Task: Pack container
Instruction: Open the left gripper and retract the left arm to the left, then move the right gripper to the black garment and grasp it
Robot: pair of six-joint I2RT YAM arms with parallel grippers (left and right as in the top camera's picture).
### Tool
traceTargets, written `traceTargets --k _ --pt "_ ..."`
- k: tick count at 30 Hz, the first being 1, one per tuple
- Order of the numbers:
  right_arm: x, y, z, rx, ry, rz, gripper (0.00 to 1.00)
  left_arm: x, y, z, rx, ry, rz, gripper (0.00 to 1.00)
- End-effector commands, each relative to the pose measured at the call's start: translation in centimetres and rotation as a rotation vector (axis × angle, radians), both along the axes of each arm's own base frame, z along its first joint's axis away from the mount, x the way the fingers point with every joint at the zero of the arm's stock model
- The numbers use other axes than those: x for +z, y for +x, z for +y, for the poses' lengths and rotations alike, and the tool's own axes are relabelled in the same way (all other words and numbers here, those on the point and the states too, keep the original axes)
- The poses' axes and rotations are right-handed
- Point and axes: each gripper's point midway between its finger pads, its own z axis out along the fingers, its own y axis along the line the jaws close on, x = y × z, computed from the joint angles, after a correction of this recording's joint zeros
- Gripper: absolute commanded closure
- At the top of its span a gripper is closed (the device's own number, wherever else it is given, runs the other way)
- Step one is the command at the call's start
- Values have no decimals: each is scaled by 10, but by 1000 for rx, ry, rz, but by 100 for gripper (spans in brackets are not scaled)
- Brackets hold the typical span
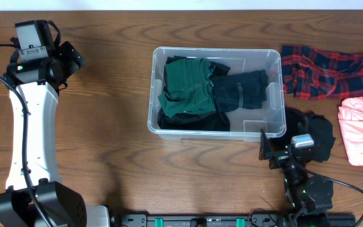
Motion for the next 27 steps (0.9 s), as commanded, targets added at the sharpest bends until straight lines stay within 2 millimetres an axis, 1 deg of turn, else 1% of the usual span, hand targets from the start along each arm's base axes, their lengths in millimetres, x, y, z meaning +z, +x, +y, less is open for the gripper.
traceTargets --k 1,5,7,9,10,13,16,19,23,25,27 --pt "-6 1 -2 -12 39 31 1 3 0 4 12 14 -2 2" --pt "-14 2 -3 -20 32 87 1 3 0 4 12 14 -2 2" --pt "-11 2 -11 -69 19 130 1 3 0 4 12 14 -2 2" --pt "3 1 -24 -142 3 162 1 3 0 4 12 14 -2 2" --pt "15 1 -32 -185 -6 174 1 3 0 4 12 14 -2 2" --pt "50 3 -45 -265 11 214 1 3 0 4 12 14 -2 2" --pt "82 10 -56 -328 18 265 1 3 0 4 12 14 -2 2" --pt "105 20 -66 -369 8 335 1 3 0 4 12 14 -2 2" --pt "120 33 -75 -383 22 424 1 3 0 4 12 14 -2 2" --pt "120 40 -79 -373 46 465 1 3 0 4 12 14 -2 2" --pt "111 45 -82 -350 83 511 1 3 0 4 12 14 -2 2"
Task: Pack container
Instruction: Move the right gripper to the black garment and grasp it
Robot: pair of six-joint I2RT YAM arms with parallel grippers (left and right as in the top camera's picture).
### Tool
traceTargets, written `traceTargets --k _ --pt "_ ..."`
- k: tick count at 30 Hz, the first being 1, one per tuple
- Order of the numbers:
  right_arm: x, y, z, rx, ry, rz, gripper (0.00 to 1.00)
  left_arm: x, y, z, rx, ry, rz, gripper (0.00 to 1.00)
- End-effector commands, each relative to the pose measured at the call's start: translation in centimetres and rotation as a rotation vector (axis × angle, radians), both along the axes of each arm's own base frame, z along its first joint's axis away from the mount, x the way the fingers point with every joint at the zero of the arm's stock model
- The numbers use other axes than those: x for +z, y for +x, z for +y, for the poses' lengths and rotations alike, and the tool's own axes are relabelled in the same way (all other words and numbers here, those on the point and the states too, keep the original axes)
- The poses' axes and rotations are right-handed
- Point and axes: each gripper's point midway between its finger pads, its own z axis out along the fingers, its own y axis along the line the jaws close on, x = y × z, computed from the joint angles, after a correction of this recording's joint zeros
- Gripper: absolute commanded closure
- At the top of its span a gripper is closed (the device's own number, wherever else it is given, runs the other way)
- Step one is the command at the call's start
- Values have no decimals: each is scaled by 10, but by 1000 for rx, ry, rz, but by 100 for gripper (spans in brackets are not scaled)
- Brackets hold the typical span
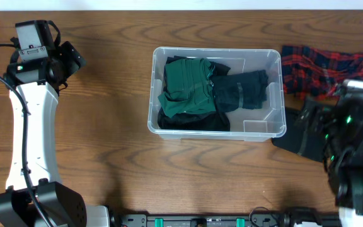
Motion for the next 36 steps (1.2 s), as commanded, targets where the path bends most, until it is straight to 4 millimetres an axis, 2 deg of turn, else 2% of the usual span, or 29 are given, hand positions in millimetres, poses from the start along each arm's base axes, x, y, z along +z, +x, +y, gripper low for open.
traceTargets --k 1,4,8,10,12,16,23,30,36 --pt "-6 7 -1 26 99 36 1 3 0 4 12 14 -2 2" --pt "-29 4 -13 -2 170 119 1 3 0 4 12 14 -2 2" --pt "-59 -16 -46 -132 176 261 1 3 0 4 12 14 -2 2" --pt "-67 -23 -61 -196 182 294 1 3 0 4 12 14 -2 2" --pt "-68 -25 -67 -234 219 287 1 3 0 4 12 14 -2 2" --pt "-71 -29 -66 -247 235 300 1 3 0 4 12 14 -2 2" --pt "-94 -32 -64 -274 283 367 1 3 0 4 12 14 -2 2" --pt "-133 -12 -77 -234 293 447 1 3 0 4 12 14 -2 2" --pt "-172 -14 -83 -207 386 560 1 3 0 4 12 14 -2 2"
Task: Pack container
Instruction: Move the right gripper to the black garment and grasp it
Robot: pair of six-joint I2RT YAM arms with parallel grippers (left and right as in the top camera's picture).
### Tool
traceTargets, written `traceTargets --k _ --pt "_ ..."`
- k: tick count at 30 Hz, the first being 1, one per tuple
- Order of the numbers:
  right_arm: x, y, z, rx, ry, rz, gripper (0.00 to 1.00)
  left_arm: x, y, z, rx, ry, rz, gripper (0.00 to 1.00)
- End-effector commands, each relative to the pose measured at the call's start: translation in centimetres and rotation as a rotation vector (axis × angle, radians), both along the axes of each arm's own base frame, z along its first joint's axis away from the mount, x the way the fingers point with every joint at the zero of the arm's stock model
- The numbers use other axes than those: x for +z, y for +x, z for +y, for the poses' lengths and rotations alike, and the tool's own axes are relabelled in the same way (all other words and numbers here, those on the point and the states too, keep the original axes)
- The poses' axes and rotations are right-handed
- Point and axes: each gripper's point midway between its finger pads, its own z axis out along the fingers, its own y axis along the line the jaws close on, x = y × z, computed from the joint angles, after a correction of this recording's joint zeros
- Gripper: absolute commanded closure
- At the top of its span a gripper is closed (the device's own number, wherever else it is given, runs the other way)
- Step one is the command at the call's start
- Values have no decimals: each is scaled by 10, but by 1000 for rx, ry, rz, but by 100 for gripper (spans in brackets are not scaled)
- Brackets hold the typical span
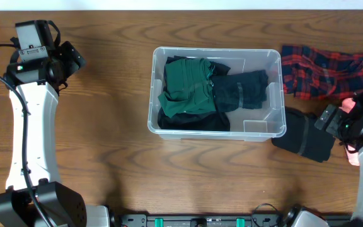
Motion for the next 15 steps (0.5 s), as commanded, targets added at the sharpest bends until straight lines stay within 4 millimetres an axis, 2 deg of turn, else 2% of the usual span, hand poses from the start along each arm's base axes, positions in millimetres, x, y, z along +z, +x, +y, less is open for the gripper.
traceTargets --k 1,9,15 --pt "-18 -3 1 46 60 35 1 3 0 4 12 14 -3 2" --pt "-52 -6 -2 45 143 111 4 3 0 4 12 14 -3 2" --pt "-89 -10 -7 29 174 157 2 3 0 4 12 14 -3 2"
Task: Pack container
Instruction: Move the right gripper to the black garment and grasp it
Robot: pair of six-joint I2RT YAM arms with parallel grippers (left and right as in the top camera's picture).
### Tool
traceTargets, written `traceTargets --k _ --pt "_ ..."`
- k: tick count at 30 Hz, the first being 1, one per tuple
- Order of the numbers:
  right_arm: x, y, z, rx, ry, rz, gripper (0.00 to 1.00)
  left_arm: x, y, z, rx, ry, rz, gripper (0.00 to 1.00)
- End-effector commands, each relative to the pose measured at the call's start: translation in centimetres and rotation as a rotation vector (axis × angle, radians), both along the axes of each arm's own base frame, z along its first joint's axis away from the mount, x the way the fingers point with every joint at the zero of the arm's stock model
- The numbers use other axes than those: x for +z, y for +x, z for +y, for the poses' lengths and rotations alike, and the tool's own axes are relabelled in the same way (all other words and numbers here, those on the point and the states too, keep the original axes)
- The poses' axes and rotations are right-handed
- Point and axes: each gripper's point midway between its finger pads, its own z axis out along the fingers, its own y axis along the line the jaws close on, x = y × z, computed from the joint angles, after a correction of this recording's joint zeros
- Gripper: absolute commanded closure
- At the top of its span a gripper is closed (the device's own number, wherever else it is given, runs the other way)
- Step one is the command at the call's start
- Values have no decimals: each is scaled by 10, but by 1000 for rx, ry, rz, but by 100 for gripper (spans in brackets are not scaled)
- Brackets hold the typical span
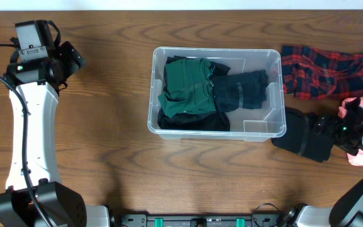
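Observation:
The clear plastic container (270,60) stands mid-table and holds a green garment (184,85), a dark navy garment (239,89) and a black one (191,120) beneath them. Right of it a black garment (301,133) lies on the table. My right gripper (322,123) hangs low at that garment's right edge, fingers pointing left; its jaw state is not readable. My left gripper (72,60) is held far off at the top left, holding nothing visible.
A red plaid garment (326,72) lies at the back right. A pink garment (357,104) lies at the right edge, mostly covered by my right arm. The left arm's white link (33,132) runs down the table's left side.
My right gripper has shifted slightly left and down, from just right of the black garment to its right edge. The garments and the left arm are unchanged.
My right arm was low at the table's front edge, near the black garment. Then it was raised, blurred, over the right side. Then it stood right of the black garment, over the pink one. Now it is at the black garment's edge. The container's contents are unchanged.

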Motion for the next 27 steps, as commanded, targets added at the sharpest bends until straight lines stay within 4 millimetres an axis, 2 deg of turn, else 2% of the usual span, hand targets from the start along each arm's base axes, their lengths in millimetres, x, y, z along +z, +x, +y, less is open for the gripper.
traceTargets --k 1,6,8,9,11,12,14,18,23,27 --pt "-27 -10 3 14 36 45 2 3 0 4 12 14 -3 2" --pt "-50 -15 6 26 69 95 2 3 0 4 12 14 -3 2" --pt "-56 -17 9 27 88 112 9 3 0 4 12 14 -3 2" --pt "-59 -17 10 28 100 115 23 3 0 4 12 14 -3 2" --pt "-62 -17 14 30 122 116 56 3 0 4 12 14 -3 2" --pt "-62 -16 14 30 125 115 66 3 0 4 12 14 -3 2" --pt "-62 -16 14 30 125 114 80 3 0 4 12 14 -3 2" --pt "-61 -16 14 29 125 115 98 3 0 4 12 14 -3 2" --pt "-52 -13 11 -71 153 133 99 3 0 4 12 14 -3 2" --pt "-25 -3 7 -79 168 133 99 3 0 4 12 14 -3 2"
